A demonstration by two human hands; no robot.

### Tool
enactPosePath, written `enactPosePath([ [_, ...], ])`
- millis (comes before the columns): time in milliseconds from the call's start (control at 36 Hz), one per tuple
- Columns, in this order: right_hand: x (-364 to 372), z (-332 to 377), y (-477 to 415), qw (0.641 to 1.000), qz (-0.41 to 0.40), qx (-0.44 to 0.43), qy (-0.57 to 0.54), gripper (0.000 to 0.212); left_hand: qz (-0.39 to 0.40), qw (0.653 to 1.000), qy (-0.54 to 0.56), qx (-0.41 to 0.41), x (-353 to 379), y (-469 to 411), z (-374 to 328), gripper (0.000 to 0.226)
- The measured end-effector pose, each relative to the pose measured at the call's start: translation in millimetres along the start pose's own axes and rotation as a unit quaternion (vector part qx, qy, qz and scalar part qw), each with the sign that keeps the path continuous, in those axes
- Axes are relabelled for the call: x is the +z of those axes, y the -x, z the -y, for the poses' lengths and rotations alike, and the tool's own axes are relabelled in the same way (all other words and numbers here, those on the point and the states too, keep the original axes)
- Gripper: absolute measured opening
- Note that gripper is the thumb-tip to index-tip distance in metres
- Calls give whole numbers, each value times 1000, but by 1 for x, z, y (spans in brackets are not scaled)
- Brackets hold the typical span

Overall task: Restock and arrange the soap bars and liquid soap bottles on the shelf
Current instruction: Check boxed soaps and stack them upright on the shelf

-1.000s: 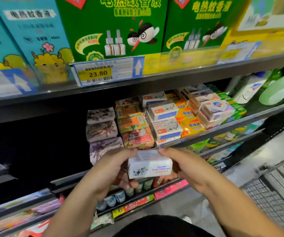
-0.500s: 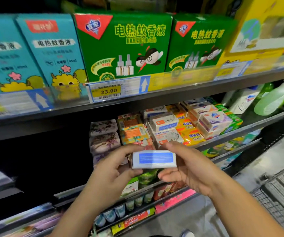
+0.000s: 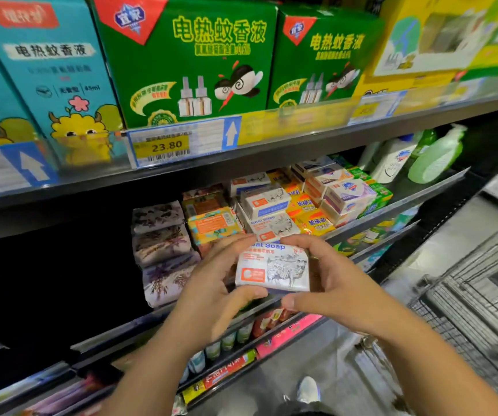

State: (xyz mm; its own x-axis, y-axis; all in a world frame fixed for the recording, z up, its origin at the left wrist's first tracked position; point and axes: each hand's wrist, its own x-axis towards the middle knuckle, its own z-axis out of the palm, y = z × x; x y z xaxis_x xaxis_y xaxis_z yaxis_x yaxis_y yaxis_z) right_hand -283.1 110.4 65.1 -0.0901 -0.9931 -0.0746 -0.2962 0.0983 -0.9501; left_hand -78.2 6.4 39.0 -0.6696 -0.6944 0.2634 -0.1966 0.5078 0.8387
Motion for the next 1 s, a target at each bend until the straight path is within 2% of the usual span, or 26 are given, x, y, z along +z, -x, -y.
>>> enactPosePath([
  [56, -8, -4, 3, 991, -39, -6, 127, 76, 34, 999, 13, -6, 8, -9, -2, 73],
  [139, -24, -5, 10, 958, -65, -11, 277, 75, 86, 996, 18, -10, 21, -26, -6, 67],
  [222, -42, -9, 21, 938, -93, -18, 333, 67, 88, 995, -46, 25, 30, -48, -12, 50],
  [278, -55, -18, 30, 926, -116, 1, 359, 70, 85, 991, -106, 16, 36, -67, -11, 46],
  [361, -74, -36, 46, 921, -152, 36, 357, 80, 100, 972, -211, 10, 49, -95, -5, 44],
  [472, -95, -55, 62, 926, -195, 43, 321, 72, 129, 947, -295, -13, 70, -113, 2, 42],
  [556, -114, -63, 70, 928, -204, 31, 312, 61, 101, 948, -303, -14, 83, -120, 8, 42],
  [639, -138, -78, 75, 930, -216, 31, 296, 61, 88, 927, -364, -29, 98, -134, -2, 26],
  [806, -191, -122, 90, 932, -239, 70, 265, 70, 105, 908, -400, 63, 163, -165, -31, 21],
  [917, -239, -162, 115, 931, -243, 122, 244, 60, 185, 884, -417, 105, 230, -192, -45, 9],
  [1000, -282, -199, 136, 921, -233, 193, 245, 67, 228, 858, -444, 124, 288, -211, -52, 13],
])
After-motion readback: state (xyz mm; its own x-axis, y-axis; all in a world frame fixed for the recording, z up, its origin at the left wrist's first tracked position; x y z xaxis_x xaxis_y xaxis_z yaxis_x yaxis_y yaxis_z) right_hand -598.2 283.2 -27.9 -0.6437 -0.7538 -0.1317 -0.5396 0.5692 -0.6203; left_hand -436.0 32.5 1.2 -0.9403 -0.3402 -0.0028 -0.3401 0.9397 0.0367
